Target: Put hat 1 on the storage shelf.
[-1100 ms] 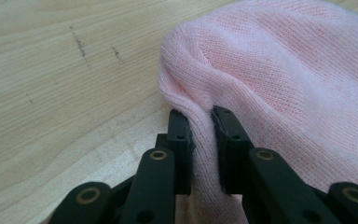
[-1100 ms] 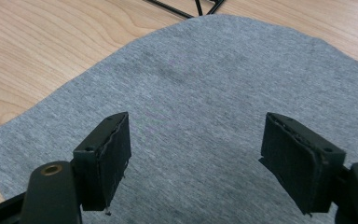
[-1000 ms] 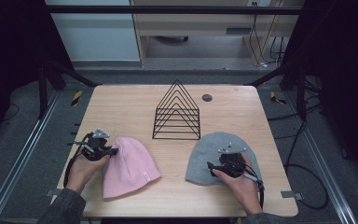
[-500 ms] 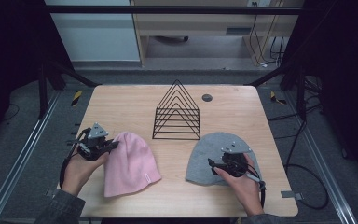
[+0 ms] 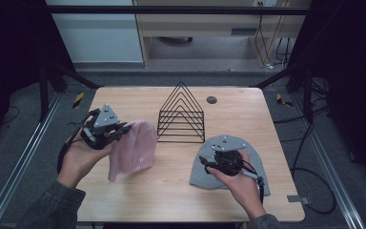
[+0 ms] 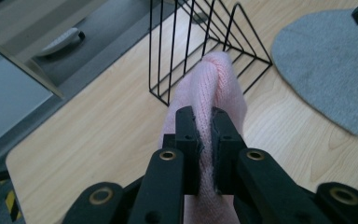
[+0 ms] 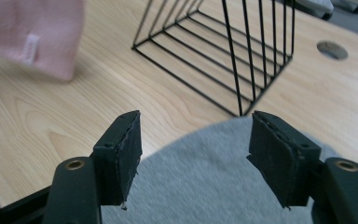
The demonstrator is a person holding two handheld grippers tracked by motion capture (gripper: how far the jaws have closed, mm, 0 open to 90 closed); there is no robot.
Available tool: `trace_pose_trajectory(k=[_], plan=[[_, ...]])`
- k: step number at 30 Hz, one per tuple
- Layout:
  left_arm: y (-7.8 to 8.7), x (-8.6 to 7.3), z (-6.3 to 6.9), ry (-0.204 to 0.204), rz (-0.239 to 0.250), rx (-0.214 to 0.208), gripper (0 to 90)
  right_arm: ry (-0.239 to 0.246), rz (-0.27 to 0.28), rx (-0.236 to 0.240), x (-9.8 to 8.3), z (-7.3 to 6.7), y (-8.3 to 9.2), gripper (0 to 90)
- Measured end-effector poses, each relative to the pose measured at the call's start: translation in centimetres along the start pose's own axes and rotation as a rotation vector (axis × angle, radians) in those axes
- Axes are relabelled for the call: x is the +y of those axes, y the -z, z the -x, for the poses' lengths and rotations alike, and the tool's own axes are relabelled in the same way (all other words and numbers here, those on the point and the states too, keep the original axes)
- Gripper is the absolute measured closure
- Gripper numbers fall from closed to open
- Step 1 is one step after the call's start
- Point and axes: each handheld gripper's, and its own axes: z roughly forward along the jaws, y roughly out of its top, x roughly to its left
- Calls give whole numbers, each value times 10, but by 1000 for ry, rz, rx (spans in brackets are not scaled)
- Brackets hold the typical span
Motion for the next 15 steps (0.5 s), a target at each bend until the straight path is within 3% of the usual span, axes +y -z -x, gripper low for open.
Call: trace_pose_trajectory(k=[3,11,15], plan=[[8,13,-5,-20,12,13,838,26,5,19,15,-5,1,377],[23,41,-10,-37,69,-11,837,117,6,92,52,-28,-12,410],[28,54,-7,-54,89,-28,836,127,8,132,61,-36,-21,410]])
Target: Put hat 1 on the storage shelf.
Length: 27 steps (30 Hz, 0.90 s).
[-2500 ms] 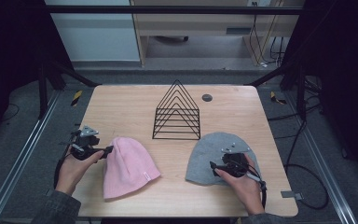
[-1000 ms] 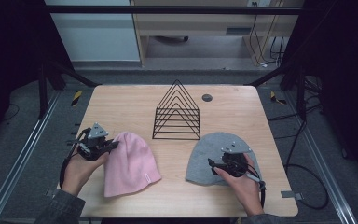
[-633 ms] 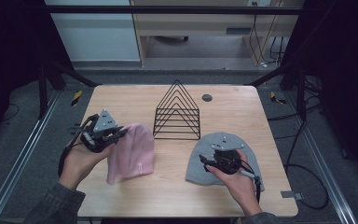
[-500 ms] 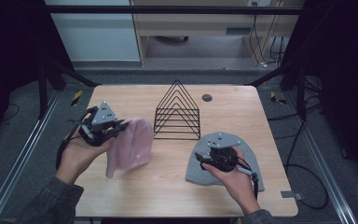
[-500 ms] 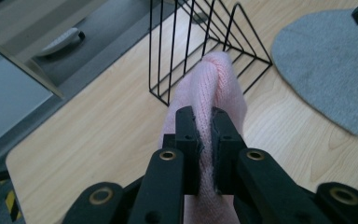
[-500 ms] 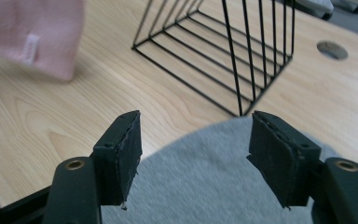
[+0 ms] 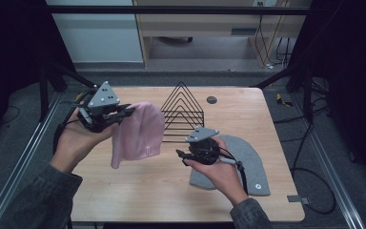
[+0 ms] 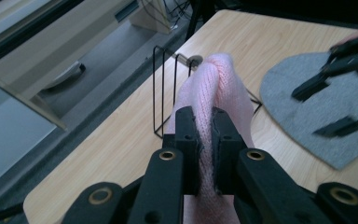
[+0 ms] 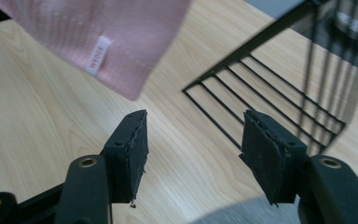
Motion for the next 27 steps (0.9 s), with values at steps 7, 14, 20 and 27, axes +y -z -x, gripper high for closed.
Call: trace_pose_trajectory(k=[7,14,20,27], plan=[[3,17,4,-15,29,-26,836,-7,-4,63,7,-5,-23,414],[2,25,9,-28,37,-42,835,-17,-7,91,10,-5,-28,410],[-1,28,11,-25,47,-56,835,-16,-7,108,11,-4,-28,406],[0,30,10,-7,74,-70,835,-16,-6,139,16,1,-34,450]])
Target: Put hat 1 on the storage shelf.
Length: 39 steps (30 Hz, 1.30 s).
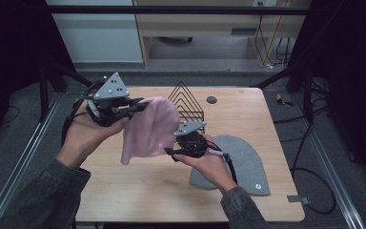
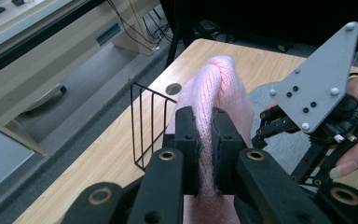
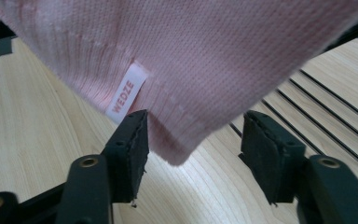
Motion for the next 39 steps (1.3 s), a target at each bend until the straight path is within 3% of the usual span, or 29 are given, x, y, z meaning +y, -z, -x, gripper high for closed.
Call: trace_pose_trajectory(k=[1,3,7,10,17,24,28,34,39], plan=[[0,0,-1,1,3,-2,835,0,0,0,0,0,0,450],[0,0,-2,2,5,-1,835,-2,20,35,1,1,1,552],[-2,-2,-8,32,19,-7,835,-1,43,44,3,1,5,730],[-4,-4,-15,56,32,-22,833,9,65,42,4,2,11,805],[-13,4,-36,96,50,-40,832,35,48,65,16,14,29,830],[-22,24,-56,110,60,-51,831,34,40,65,35,27,46,836],[-27,37,-63,104,72,-36,830,43,42,42,48,35,52,837],[-34,52,-72,113,89,7,830,29,73,7,63,58,65,839],[-44,57,-81,162,112,19,828,2,87,-39,73,78,74,840]])
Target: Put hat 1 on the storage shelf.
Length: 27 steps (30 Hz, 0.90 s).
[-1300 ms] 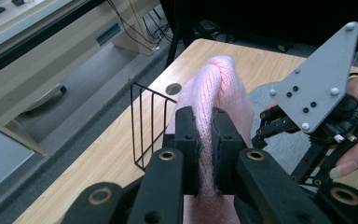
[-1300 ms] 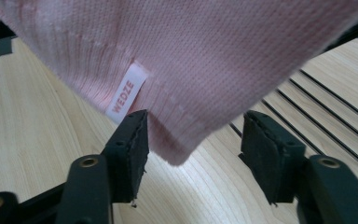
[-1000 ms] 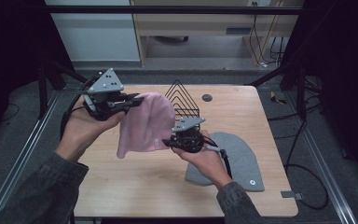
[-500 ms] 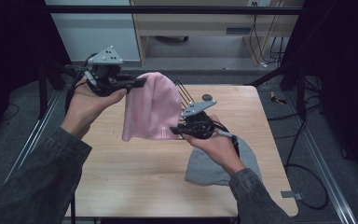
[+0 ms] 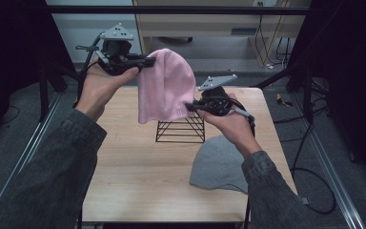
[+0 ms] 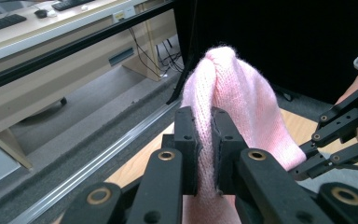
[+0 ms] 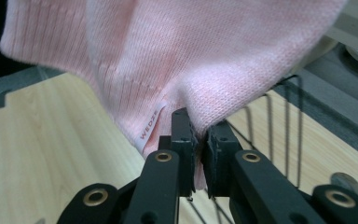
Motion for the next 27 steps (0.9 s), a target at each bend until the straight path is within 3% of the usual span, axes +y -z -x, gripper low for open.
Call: trace_pose_trajectory(k=[4,11,16,21,27], plan=[[-15,7,-10,18,2,12,829,-22,3,-33,3,16,-2,840],[-46,12,-17,-9,2,20,828,-33,-7,-103,2,35,-12,840],[-65,13,-22,-29,2,27,827,-45,-15,-127,-2,46,-21,840],[-76,8,-23,-26,-3,21,827,-54,-20,-128,-8,50,-27,840],[-82,3,-20,-38,5,29,828,-30,-30,-143,-14,48,-30,839]])
